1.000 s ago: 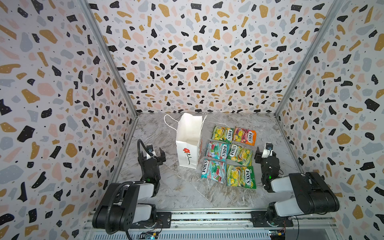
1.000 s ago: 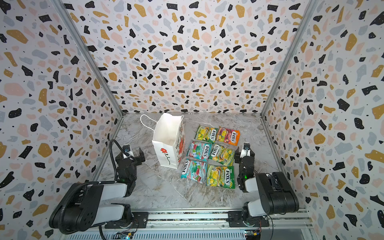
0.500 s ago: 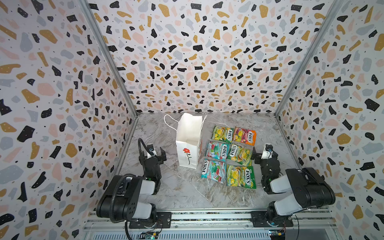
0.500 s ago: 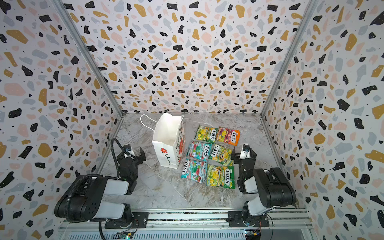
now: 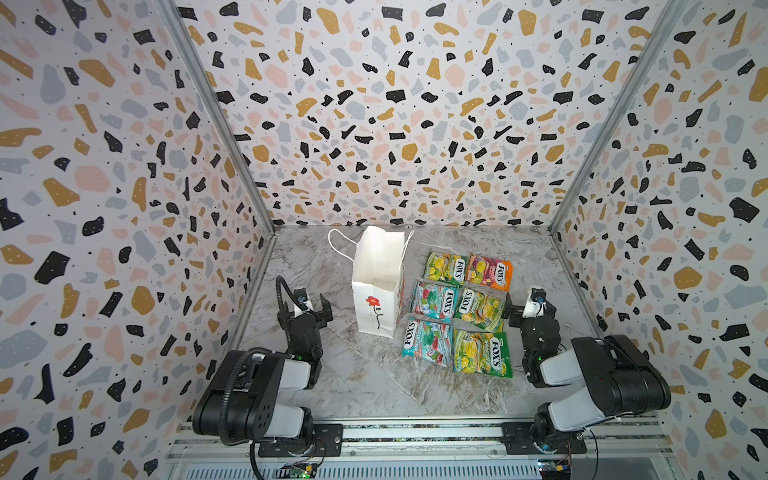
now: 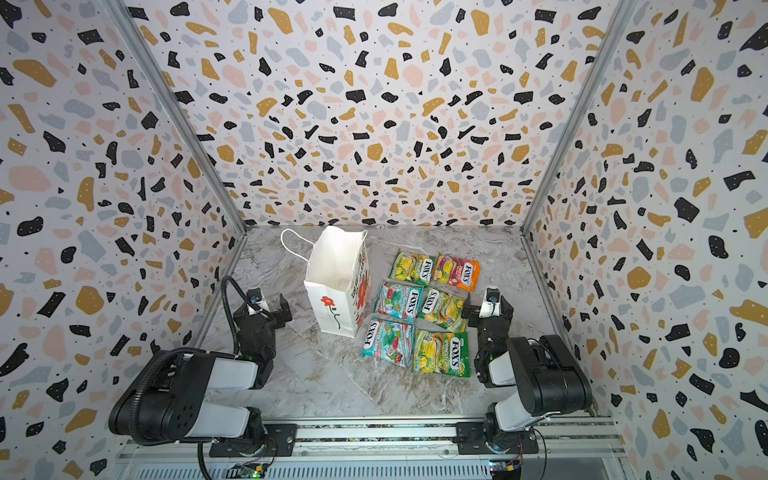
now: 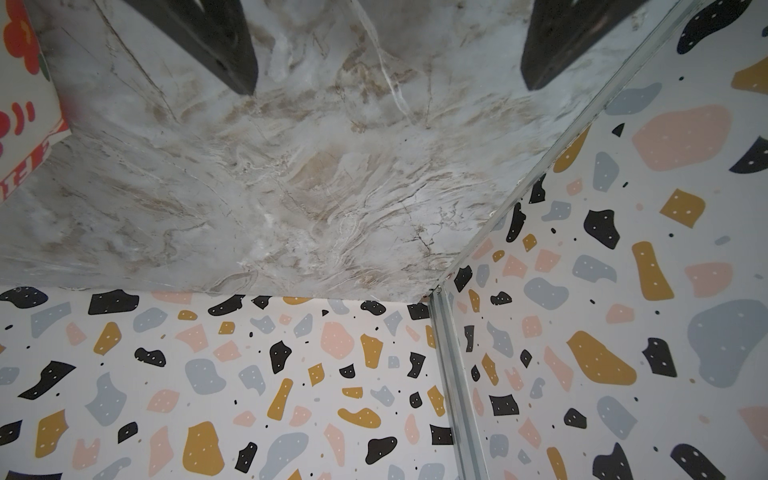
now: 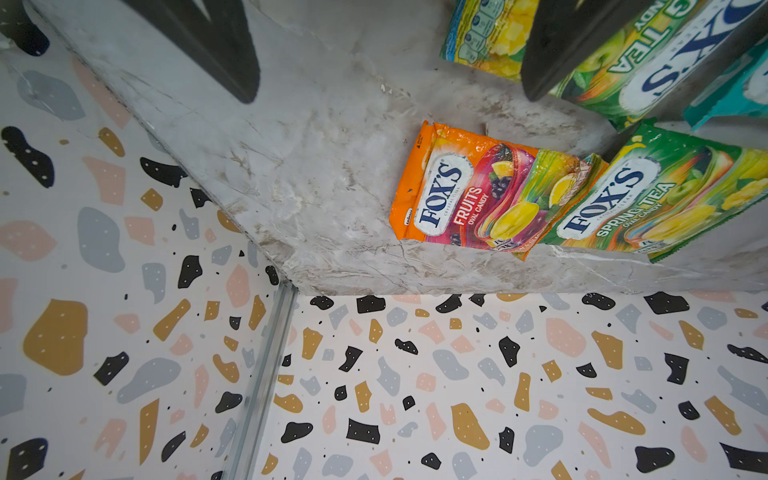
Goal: Take the snacks out of the paper bag
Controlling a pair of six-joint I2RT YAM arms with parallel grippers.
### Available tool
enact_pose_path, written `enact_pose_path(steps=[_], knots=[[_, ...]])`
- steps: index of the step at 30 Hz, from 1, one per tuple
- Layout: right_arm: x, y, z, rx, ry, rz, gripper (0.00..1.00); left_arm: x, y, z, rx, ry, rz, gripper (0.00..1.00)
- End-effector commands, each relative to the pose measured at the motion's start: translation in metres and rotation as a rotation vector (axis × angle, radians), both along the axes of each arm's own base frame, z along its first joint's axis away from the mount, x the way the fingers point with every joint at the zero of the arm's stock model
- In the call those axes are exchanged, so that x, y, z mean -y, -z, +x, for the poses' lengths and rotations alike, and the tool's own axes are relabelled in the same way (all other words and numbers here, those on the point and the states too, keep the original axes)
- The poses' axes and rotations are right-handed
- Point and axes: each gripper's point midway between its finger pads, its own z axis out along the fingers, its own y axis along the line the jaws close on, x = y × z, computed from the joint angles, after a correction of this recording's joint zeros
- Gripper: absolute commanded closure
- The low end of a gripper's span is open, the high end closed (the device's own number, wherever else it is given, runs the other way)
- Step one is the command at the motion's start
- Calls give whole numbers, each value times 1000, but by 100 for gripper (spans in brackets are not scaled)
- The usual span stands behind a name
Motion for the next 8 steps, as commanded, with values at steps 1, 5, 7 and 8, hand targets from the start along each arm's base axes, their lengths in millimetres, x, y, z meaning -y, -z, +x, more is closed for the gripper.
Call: enact_pose_path(steps=[1,5,7,8], knots=[[-1,-13,6,42,2,7,1,-4,-17,4,68,-25,-13,0],[-1,-13,6,41,1,7,1,-4,-17,4,68,-25,-13,0],[-1,-13,6,42,0,7,1,-4,-17,4,67,-25,-14,0],[-1,-14,5,46,1,8,1,-4,-17,4,68,-26,-13,0]])
